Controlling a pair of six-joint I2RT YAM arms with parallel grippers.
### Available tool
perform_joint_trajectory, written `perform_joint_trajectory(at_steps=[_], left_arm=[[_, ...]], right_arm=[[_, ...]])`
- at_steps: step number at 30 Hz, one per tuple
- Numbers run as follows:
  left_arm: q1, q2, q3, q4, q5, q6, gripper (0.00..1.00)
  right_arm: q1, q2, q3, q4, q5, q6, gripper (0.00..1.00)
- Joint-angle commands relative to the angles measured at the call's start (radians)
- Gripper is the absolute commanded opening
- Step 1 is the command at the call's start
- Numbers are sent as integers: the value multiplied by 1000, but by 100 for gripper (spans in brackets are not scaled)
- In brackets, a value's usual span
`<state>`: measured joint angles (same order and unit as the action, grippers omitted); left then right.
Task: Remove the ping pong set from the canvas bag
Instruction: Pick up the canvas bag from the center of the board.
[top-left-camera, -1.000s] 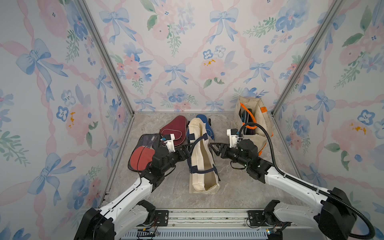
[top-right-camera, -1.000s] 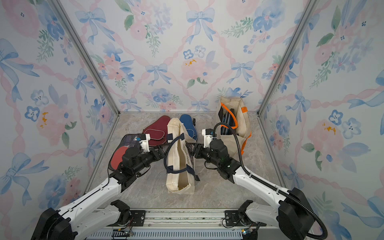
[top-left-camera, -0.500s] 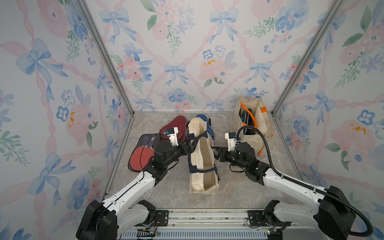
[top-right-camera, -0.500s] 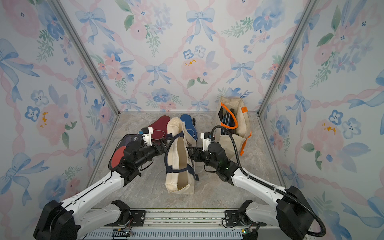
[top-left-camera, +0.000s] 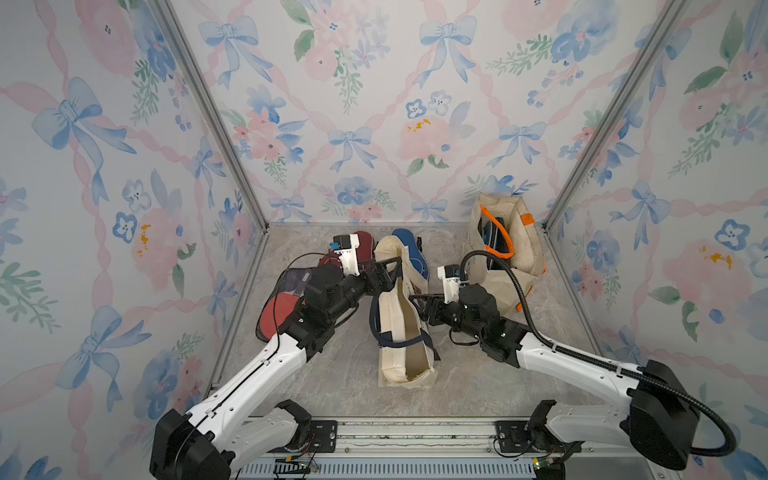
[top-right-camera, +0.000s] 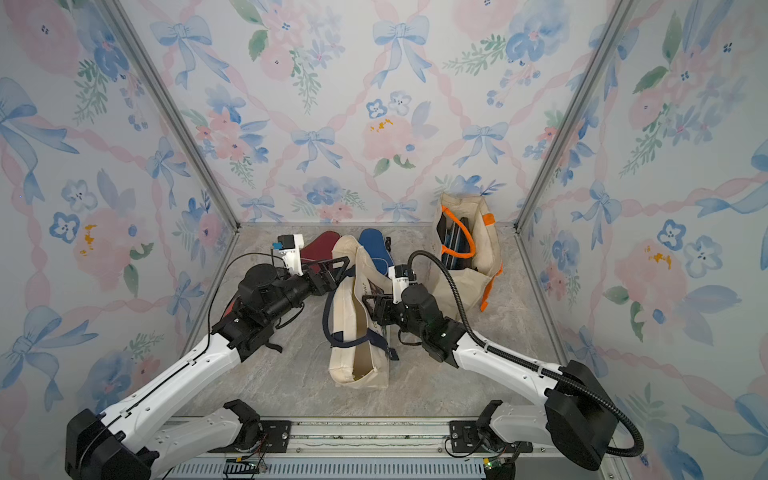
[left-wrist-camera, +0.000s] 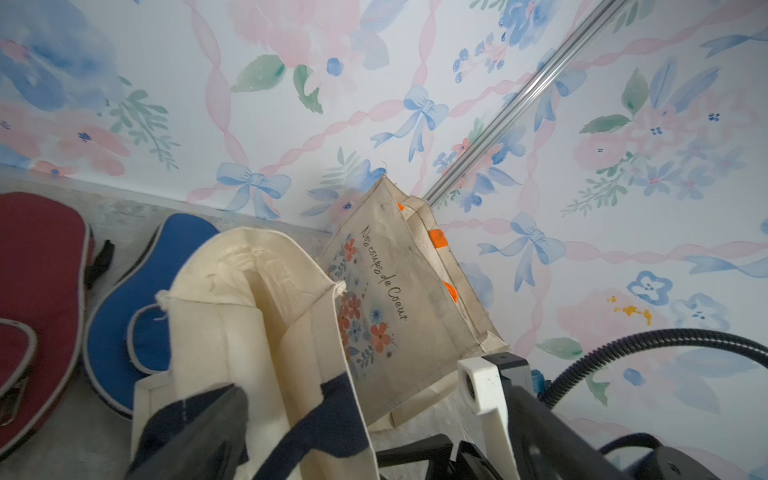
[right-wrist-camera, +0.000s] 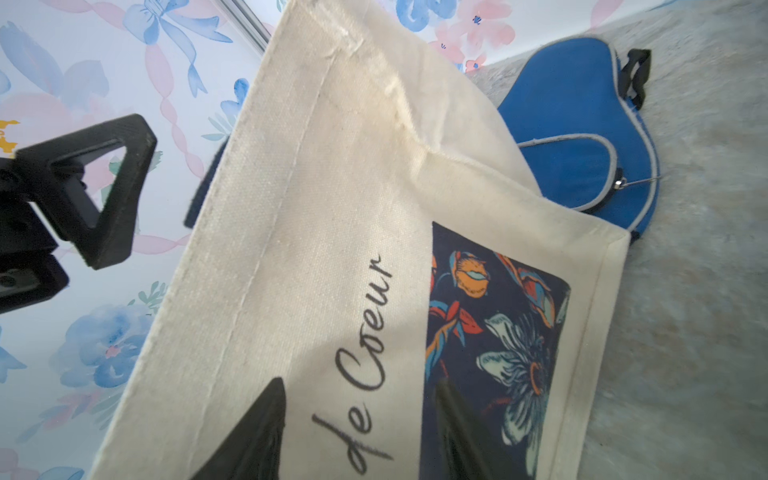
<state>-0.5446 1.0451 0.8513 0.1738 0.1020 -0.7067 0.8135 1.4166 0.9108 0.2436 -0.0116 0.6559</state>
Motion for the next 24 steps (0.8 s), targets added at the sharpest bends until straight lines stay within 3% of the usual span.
perform_joint_trajectory(at_steps=[1, 11, 24], left_arm=[[30, 7, -3, -123, -66, 72, 98], [42, 164, 47, -143, -49, 87, 98], [3, 211, 77, -116, -15, 64, 98]], right_arm=[[7, -5, 4, -5, 23, -23, 55], [38, 4, 23, -30, 67, -101, 55], [68, 100, 66, 9, 66, -104, 54]])
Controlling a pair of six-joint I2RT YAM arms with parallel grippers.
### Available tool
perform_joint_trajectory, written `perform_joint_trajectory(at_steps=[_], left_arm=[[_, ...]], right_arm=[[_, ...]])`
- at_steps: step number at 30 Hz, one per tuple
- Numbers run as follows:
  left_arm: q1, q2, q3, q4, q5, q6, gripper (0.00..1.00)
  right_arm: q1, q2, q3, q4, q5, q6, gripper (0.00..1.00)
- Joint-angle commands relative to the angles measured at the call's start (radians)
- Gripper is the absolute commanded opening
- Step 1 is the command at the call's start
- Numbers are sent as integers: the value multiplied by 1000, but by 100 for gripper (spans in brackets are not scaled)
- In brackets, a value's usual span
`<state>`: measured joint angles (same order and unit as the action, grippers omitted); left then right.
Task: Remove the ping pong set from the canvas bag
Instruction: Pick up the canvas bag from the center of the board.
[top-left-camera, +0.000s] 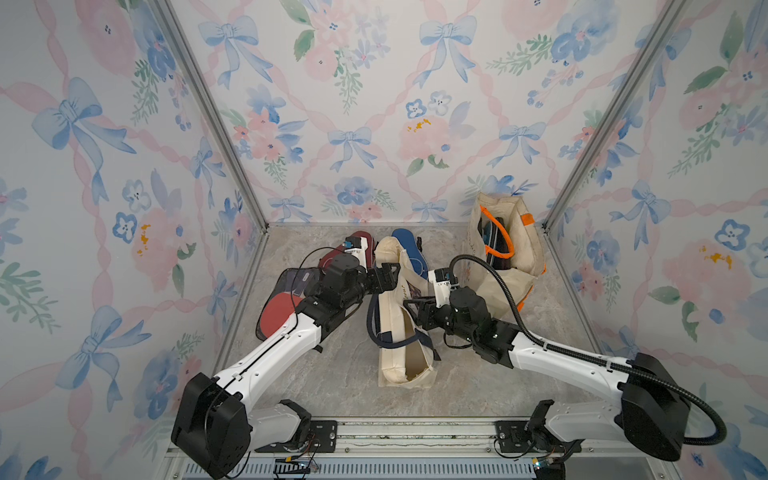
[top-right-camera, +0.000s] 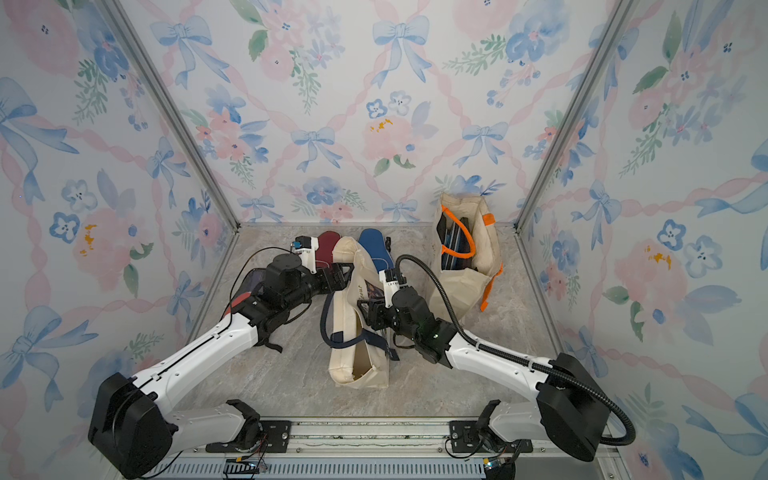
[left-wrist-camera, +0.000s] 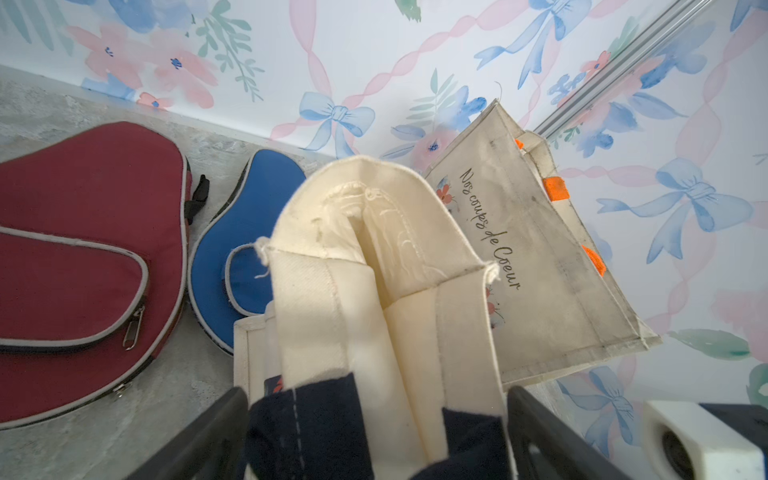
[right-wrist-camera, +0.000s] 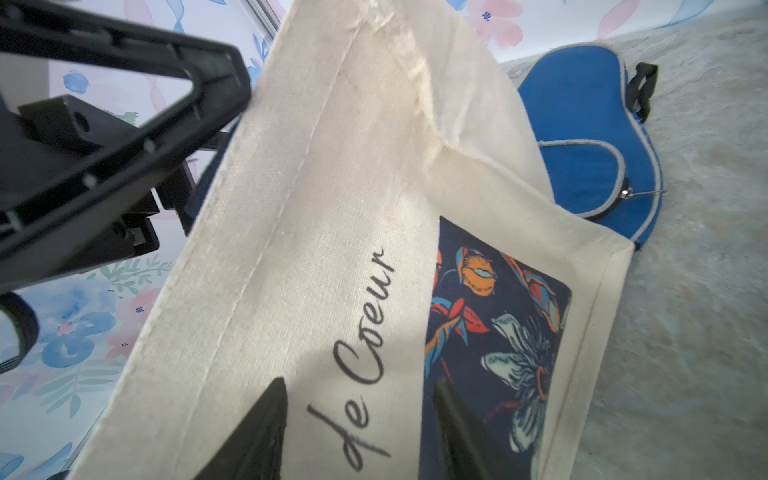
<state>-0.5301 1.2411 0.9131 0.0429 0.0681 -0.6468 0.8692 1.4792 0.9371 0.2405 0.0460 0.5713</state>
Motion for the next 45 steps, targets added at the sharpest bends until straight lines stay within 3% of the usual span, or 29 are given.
perform_joint_trajectory(at_steps=[1, 9, 23, 25, 26, 28, 30, 32, 37, 45], left_arm=[[-14, 14, 13, 21, 22, 1, 98], [-25, 16, 6, 54, 54, -7, 98], [-30, 96, 8, 39, 12, 32, 98], [-31, 102, 13, 38, 12, 32, 91], [-32, 106, 15, 36, 10, 33, 82], [-33, 111, 20, 36, 8, 29, 58], [-35, 111, 31, 36, 0, 29, 26], [-36, 110, 50, 33, -11, 26, 0], [-37, 111, 131, 1, -41, 34, 0], [12, 87, 362, -70, -86, 71, 0]], right_arm=[[12, 42, 42, 15, 8, -19, 54], [13, 68, 58, 19, 7, -20, 54], [21, 85, 79, 12, 6, -33, 54], [20, 86, 79, 12, 8, -33, 54], [19, 88, 81, 14, 8, -35, 54], [19, 92, 87, 13, 6, -34, 53], [18, 92, 90, 12, 2, -36, 54], [17, 84, 91, 10, 1, -39, 53], [16, -20, 58, -49, 46, -68, 54], [5, -299, -35, -249, 251, -126, 53]])
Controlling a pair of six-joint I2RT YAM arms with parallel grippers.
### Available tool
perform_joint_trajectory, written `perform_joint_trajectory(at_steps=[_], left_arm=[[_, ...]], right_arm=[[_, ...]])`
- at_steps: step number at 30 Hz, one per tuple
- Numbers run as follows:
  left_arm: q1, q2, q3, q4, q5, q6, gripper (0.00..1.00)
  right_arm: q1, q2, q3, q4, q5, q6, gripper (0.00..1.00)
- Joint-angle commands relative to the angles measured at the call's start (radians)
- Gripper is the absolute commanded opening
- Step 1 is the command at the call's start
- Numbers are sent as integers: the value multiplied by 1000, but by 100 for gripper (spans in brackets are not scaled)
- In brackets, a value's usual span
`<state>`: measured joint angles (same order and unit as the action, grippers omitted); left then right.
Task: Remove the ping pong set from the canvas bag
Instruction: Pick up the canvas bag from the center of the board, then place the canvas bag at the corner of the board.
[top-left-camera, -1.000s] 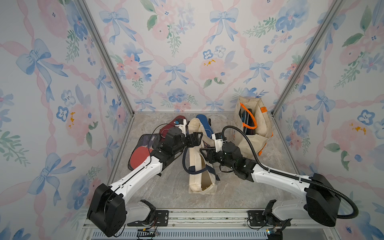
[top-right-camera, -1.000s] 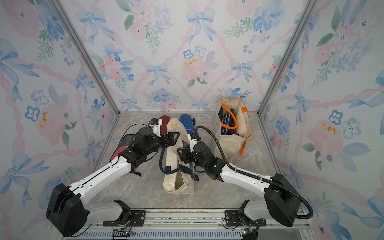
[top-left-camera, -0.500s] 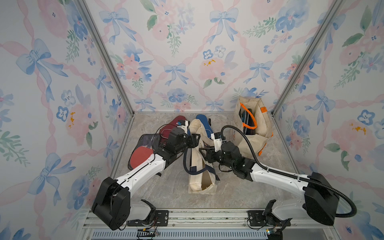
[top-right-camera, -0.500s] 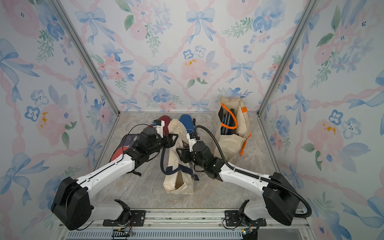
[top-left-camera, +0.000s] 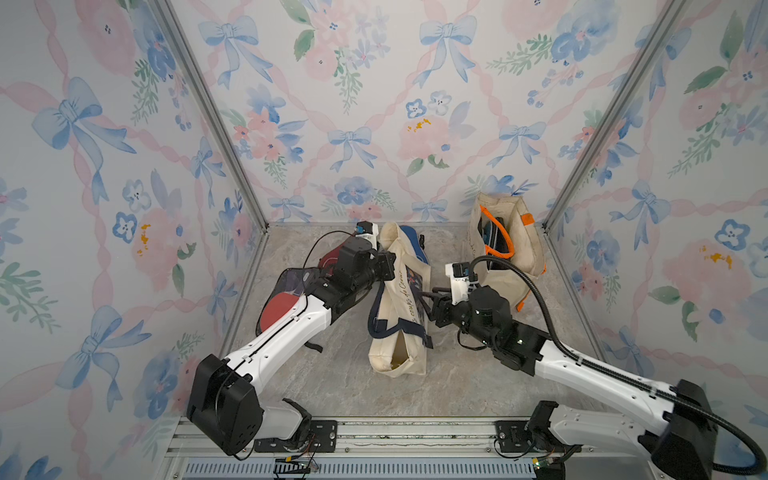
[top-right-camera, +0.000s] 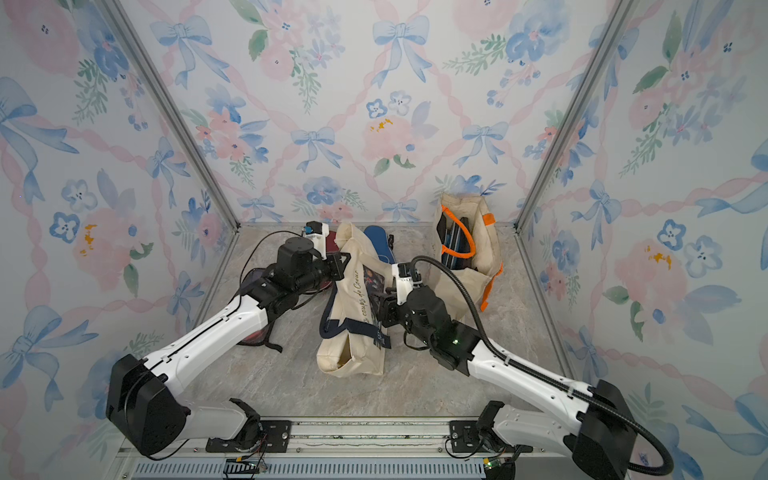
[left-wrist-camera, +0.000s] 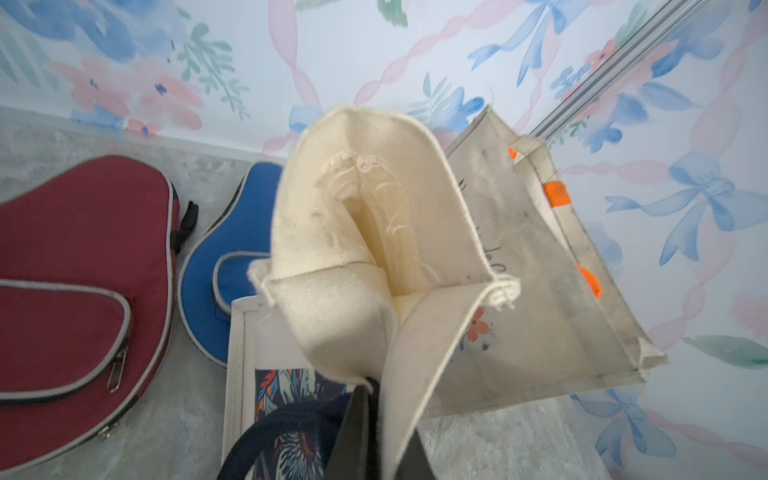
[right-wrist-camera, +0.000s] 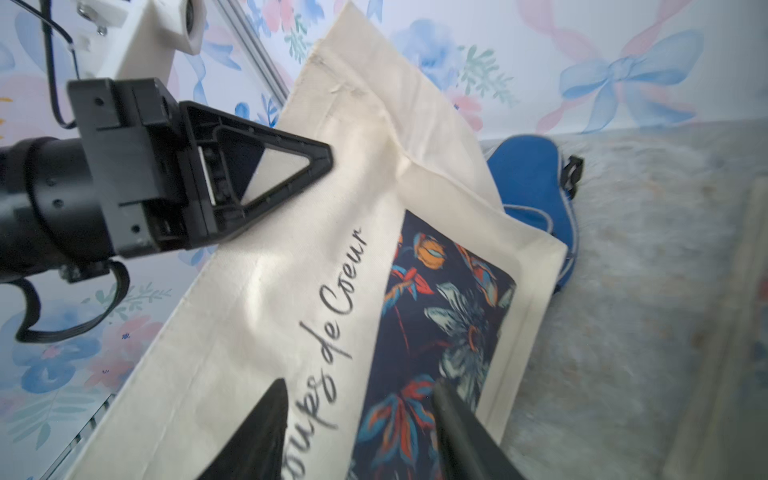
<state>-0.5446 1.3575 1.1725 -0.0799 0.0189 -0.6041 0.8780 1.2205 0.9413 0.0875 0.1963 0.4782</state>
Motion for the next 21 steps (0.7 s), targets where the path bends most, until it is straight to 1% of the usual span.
perform_joint_trajectory(at_steps=[1, 3, 6, 9, 11, 13, 15, 16, 18, 21], left_arm=[[44, -35, 134, 52, -53, 29, 0], [80, -37, 194, 54, -84, 16, 0], [147, -32, 267, 71, -162, -25, 0], [243, -41, 270, 148, -222, -124, 0], [323, -66, 207, 253, -241, -233, 0], [394, -113, 88, 419, -266, -350, 0], [452, -143, -15, 522, -316, -477, 0], [476, -152, -58, 582, -340, -519, 0], [503, -175, -142, 658, -416, -613, 0], [512, -195, -268, 761, -540, -744, 0]], right_arm=[[-9, -63, -52, -97, 111, -33, 54], [-20, -81, -65, -98, 116, -32, 53], [-27, -65, -71, -96, 113, -18, 53], [-25, -30, -79, -66, 86, 3, 54], [-24, -5, -78, -54, 72, 12, 53], [-22, 20, -80, -34, 57, 18, 53], [-19, 42, -77, -26, 48, 20, 53], [-19, 54, -74, -22, 46, 20, 53], [-20, 76, -67, -17, 39, 16, 53], [-22, 106, -60, -3, 30, 13, 53]])
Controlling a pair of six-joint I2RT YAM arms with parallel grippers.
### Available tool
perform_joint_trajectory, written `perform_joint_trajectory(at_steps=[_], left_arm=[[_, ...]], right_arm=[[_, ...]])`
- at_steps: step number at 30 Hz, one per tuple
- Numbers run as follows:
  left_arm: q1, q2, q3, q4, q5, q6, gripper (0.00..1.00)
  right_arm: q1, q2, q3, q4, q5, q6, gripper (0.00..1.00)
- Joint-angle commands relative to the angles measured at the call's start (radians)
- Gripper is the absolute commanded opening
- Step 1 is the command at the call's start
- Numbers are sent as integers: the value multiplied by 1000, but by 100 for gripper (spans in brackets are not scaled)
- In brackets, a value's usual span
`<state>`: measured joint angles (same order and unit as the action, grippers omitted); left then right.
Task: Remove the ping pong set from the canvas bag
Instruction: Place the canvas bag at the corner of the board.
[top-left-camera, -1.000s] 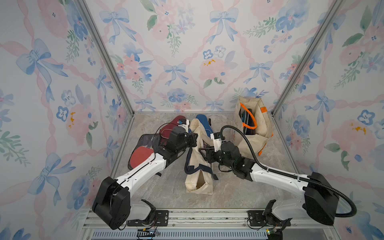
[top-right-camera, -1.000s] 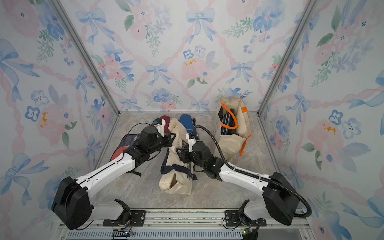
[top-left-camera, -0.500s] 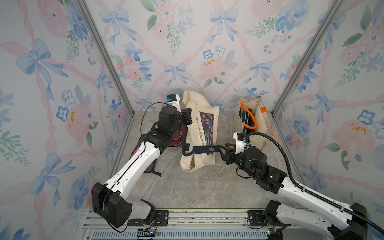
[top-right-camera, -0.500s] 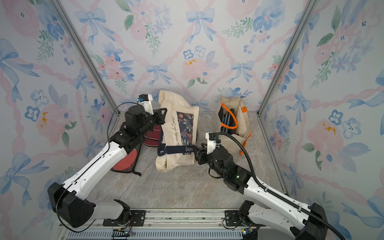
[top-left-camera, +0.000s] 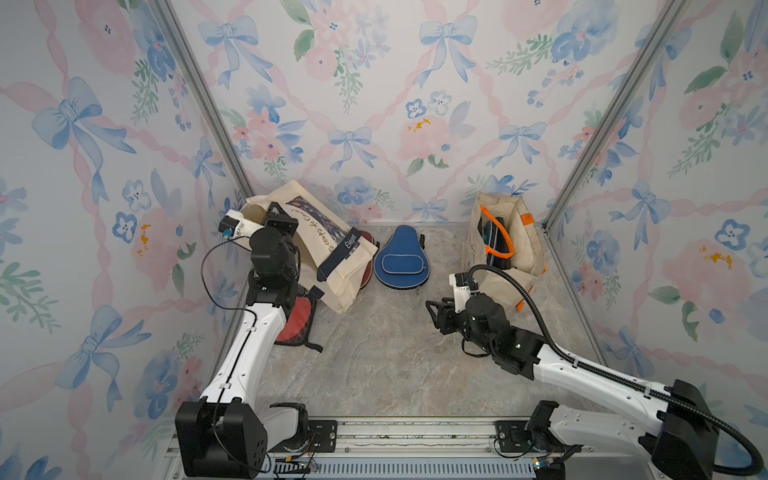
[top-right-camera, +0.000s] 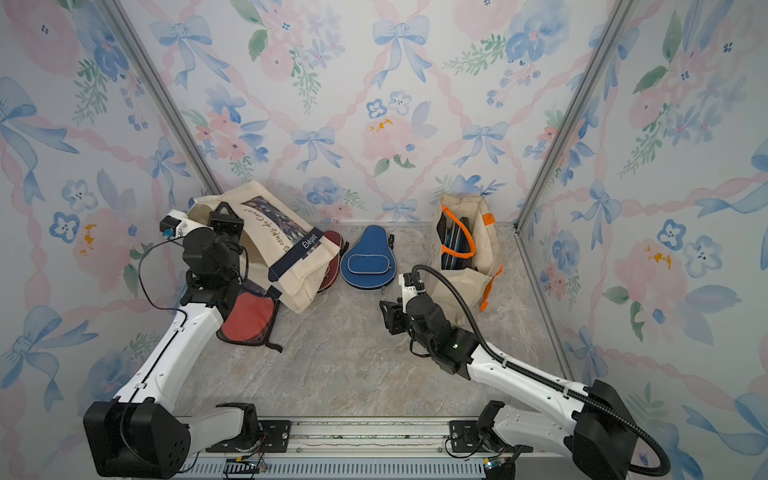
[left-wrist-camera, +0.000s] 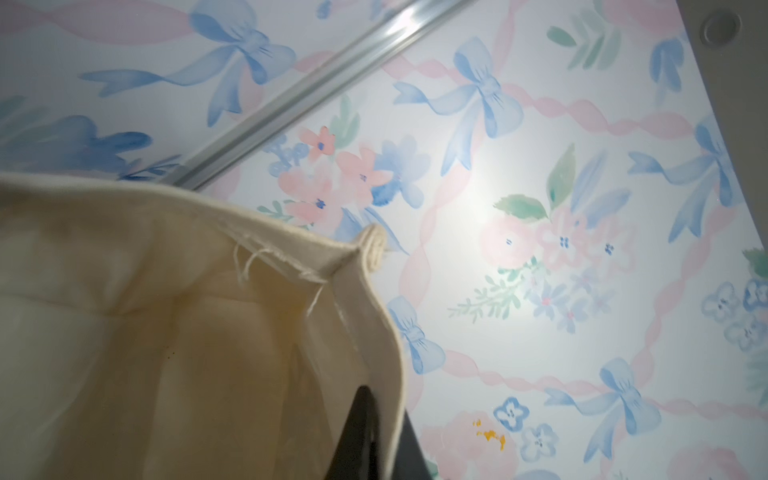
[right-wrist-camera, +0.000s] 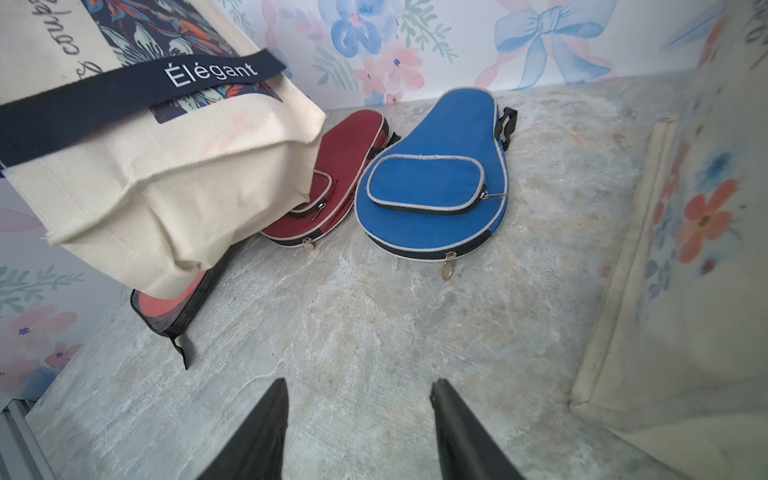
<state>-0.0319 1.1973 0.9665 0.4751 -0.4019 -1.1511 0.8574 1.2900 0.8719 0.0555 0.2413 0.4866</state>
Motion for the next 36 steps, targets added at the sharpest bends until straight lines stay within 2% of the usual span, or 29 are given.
perform_joint_trajectory(at_steps=[1, 4, 12, 15, 20, 25, 28, 31, 36], left_arm=[[0, -36, -105, 257, -148, -234, 0], [3, -26, -186, 351, -223, -323, 0], [-9, -22, -244, 373, -368, -454, 0], [-33, -17, -238, 374, -466, -457, 0], [-54, 8, -215, 372, -531, -435, 0], [-72, 33, -189, 371, -567, -399, 0], [-79, 46, -171, 366, -574, -373, 0], [-83, 57, -153, 362, -581, -342, 0], [-91, 67, -129, 360, -580, -294, 0]], right_arm=[[-3, 49, 14, 35, -21, 4, 53], [-3, 78, 25, 42, -35, 4, 53], [-15, 129, 36, 63, -66, 4, 53], [-20, 142, 33, 88, -91, -3, 53], [-18, 211, 50, 211, -193, -6, 53], [10, 409, 184, 367, -320, 40, 55], [22, 534, 260, 488, -400, 123, 65], [26, 643, 299, 633, -437, 285, 76], [47, 780, 369, 800, -448, 505, 81]])
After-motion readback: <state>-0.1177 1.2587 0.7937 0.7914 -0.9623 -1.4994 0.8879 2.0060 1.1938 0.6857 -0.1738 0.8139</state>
